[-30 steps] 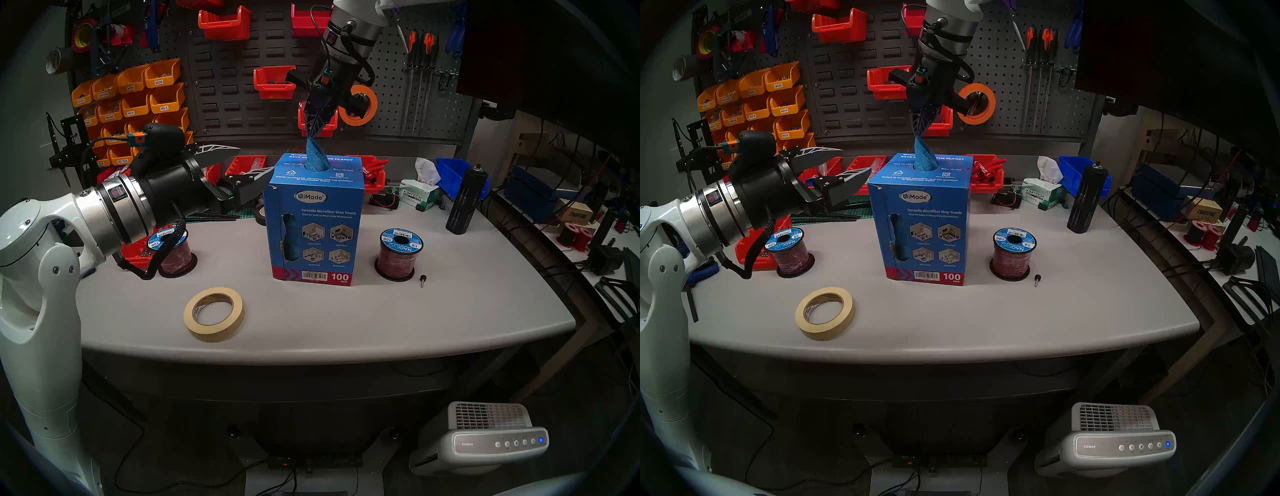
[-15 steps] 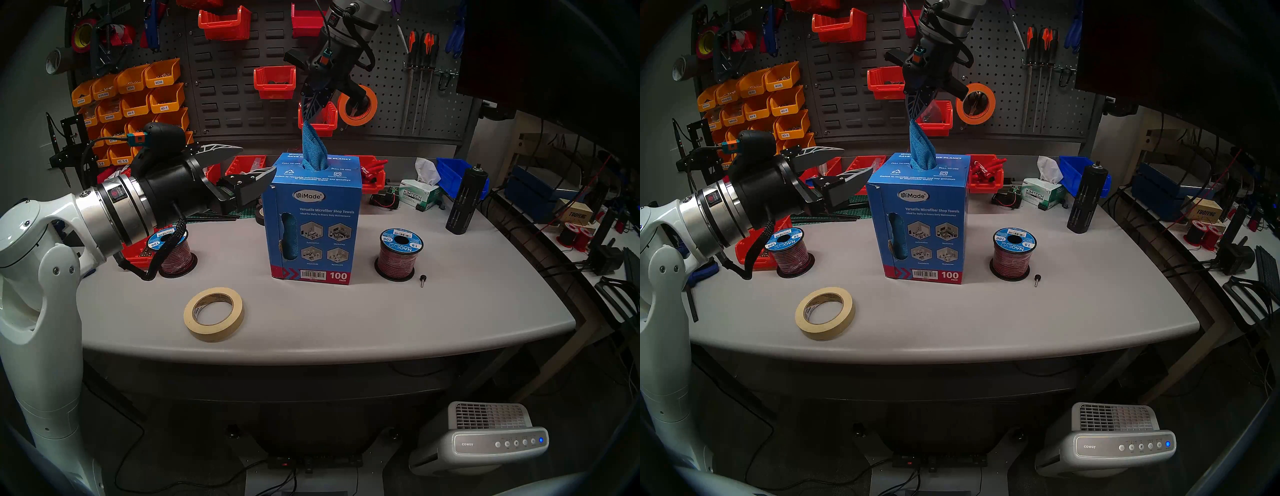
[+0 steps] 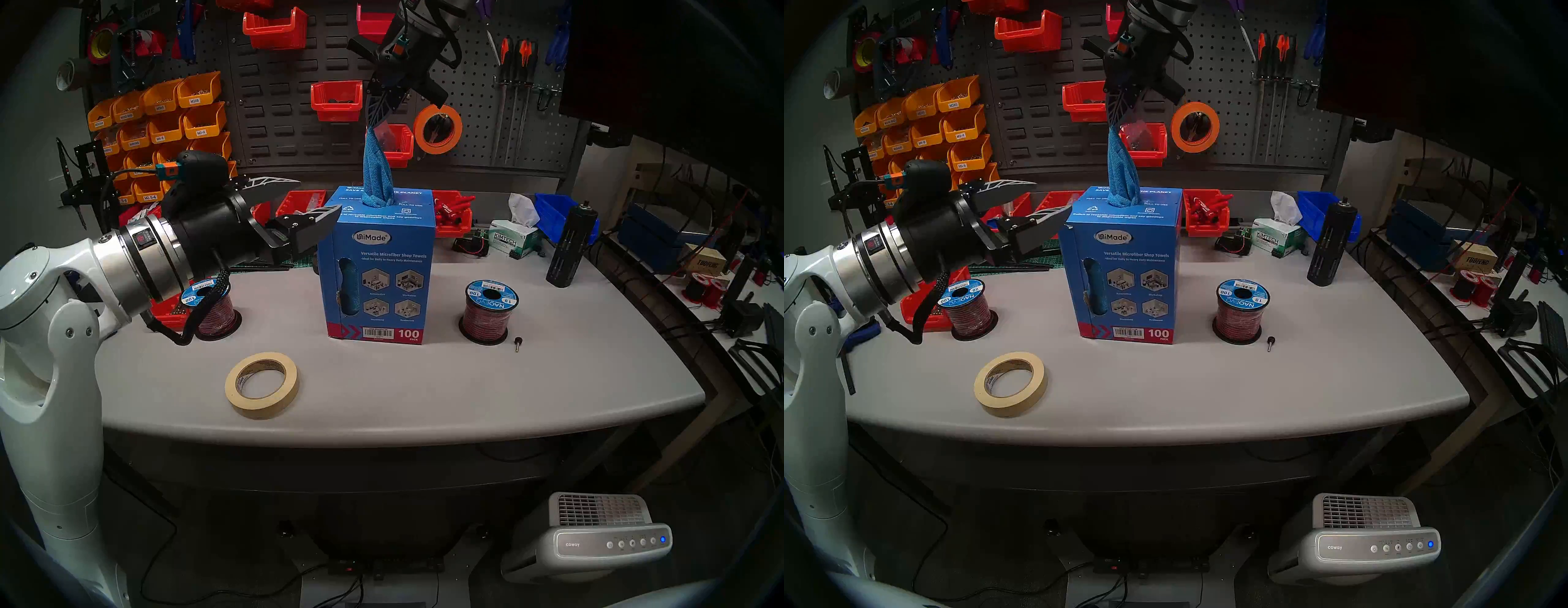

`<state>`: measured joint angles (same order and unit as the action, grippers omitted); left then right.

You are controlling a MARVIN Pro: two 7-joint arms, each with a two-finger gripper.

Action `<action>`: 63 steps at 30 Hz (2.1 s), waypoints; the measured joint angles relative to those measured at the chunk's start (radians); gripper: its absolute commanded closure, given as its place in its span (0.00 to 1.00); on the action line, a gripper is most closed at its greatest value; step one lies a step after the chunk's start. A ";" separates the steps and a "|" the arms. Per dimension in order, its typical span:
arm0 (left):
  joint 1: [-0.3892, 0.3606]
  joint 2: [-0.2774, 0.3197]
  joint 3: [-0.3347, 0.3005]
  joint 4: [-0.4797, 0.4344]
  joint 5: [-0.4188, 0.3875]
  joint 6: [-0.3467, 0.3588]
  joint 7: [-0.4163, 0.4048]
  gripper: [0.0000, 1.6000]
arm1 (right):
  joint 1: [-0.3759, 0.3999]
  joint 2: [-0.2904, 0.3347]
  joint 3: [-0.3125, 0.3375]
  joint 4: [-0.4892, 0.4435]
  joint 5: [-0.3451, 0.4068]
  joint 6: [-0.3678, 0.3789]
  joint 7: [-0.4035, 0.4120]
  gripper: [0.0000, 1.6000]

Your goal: Take out a shop towel

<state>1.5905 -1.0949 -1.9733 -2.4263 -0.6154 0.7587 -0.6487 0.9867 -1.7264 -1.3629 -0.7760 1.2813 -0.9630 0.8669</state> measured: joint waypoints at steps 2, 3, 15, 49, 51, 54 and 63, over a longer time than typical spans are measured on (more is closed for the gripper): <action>0.000 -0.001 0.001 0.000 0.000 -0.001 -0.002 0.00 | 0.002 0.004 0.002 0.003 0.004 0.000 0.000 1.00; -0.001 -0.002 0.002 0.000 0.000 -0.001 -0.003 0.00 | 0.002 0.006 0.003 0.004 0.004 0.000 0.000 1.00; -0.003 -0.008 0.010 -0.002 0.000 -0.005 -0.014 0.00 | 0.012 0.033 0.012 0.028 0.024 0.000 0.000 1.00; -0.011 -0.025 0.027 -0.003 0.000 -0.020 -0.044 0.00 | 0.003 0.091 0.034 0.054 0.069 0.000 0.001 0.00; -0.012 -0.026 0.028 -0.003 0.000 -0.022 -0.046 0.00 | 0.002 0.095 0.034 0.058 0.073 0.001 0.000 0.00; -0.013 -0.027 0.030 -0.003 0.000 -0.023 -0.048 0.00 | 0.002 0.102 0.035 0.062 0.077 0.001 0.000 0.00; -0.018 -0.031 0.037 -0.004 0.001 -0.028 -0.055 0.00 | 0.002 0.121 0.035 0.071 0.087 0.001 0.001 0.00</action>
<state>1.5726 -1.1254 -1.9359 -2.4299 -0.6148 0.7304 -0.7040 0.9892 -1.6051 -1.3284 -0.7047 1.3686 -0.9623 0.8675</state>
